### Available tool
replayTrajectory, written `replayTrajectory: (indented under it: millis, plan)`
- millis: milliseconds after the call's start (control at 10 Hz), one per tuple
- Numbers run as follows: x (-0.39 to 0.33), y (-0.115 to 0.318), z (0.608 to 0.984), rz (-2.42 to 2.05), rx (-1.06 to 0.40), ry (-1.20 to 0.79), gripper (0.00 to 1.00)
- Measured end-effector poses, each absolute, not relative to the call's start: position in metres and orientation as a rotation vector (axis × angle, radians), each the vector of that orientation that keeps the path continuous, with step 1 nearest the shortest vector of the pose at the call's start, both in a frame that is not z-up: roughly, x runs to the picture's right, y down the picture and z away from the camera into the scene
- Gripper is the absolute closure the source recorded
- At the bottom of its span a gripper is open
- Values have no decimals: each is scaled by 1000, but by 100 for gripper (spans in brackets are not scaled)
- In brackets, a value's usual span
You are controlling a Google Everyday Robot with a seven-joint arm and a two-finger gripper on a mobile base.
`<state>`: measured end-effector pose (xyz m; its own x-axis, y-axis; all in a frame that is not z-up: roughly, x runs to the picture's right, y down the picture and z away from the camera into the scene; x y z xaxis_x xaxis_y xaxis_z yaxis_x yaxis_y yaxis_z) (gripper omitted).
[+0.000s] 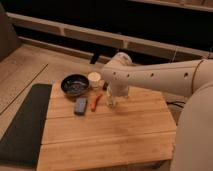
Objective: Knock the bottle over
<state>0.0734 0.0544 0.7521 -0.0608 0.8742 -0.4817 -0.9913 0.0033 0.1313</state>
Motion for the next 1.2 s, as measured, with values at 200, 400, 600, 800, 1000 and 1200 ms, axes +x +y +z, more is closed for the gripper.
replayTrajectory:
  millis: [200,400,600,800,1000,1200]
  plan:
    - [72,54,752,1561,-297,499,35]
    - [80,56,757,1567,-291,528,35]
    - [122,59,767,1621,-250,628,35]
    - [145,58,779,1652,-225,687,35]
    - [143,56,794,1655,-248,695,35]
    - [120,56,810,1626,-313,677,35]
